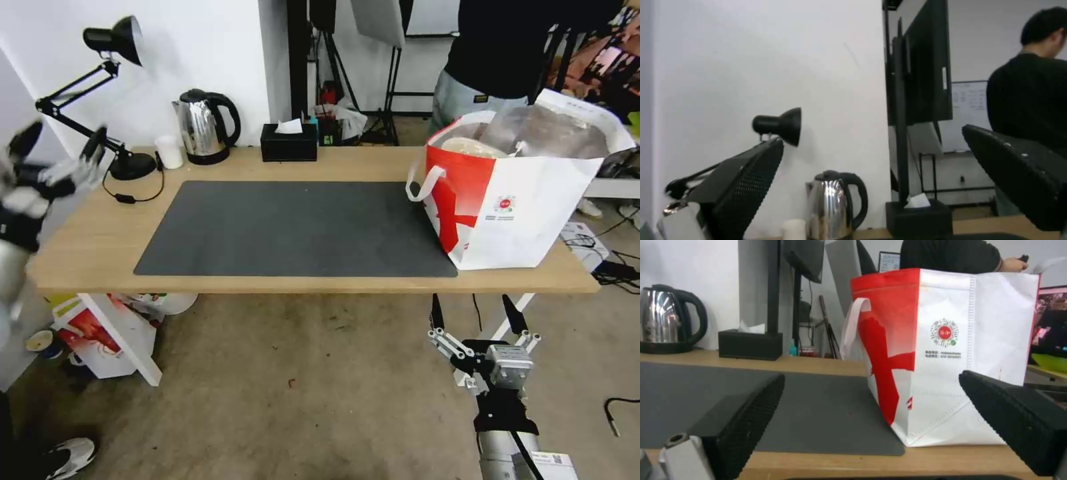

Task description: Pick up the trash from the table and place it into the takeout bag.

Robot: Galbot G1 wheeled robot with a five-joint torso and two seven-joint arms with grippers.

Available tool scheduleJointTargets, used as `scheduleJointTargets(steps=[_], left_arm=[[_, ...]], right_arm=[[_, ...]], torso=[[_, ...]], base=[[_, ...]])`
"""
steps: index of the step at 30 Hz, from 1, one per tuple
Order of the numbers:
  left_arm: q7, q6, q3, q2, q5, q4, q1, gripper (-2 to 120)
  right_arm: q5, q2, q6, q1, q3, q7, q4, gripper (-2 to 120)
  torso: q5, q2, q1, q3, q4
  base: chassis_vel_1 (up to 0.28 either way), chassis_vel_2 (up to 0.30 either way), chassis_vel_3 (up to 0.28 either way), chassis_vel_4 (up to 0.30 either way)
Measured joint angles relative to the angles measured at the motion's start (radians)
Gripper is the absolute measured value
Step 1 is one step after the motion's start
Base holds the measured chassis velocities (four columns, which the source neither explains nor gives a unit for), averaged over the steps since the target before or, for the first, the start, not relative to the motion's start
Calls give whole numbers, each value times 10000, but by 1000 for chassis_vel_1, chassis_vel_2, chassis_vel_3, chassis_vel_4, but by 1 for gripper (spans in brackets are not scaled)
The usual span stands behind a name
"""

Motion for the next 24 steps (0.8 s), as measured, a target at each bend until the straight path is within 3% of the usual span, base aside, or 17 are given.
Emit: scheduleJointTargets(steps=[2, 3, 5, 11, 16, 24], left_arm=[[18, -87, 46, -859, 497, -376, 256, 100], [18, -87, 46, -859, 497, -376, 256, 100], [44, -167, 229, -1800, 1271, -728, 473, 100], [75, -360, 658, -2832, 2348, -1007, 1000, 100], [43, -429, 1071, -3433, 2524, -1022, 1418, 100], [46, -808, 1689, -3857, 2989, -726, 1928, 100]], right_arm=[[1, 0, 0, 0, -1, 0, -1, 100], [1, 0, 0, 0, -1, 0, -1, 100], [0, 0, 0, 0, -1, -1, -1, 100], [0, 0, 0, 0, -1, 0, -1, 100], [0, 0, 0, 0, -1, 0, 0, 100], [1, 0, 0, 0, -1, 0, 0, 100]], torso=[[0, 0, -1, 0, 4], [0, 0, -1, 0, 4], [-3, 0, 0, 0, 3], [-2, 0, 0, 0, 2], [-1, 0, 0, 0, 2], [-3, 0, 1, 1, 3]], base=[[0, 0, 0, 0], [0, 0, 0, 0], [0, 0, 0, 0], [0, 0, 0, 0], [0, 0, 0, 0], [0, 0, 0, 0]])
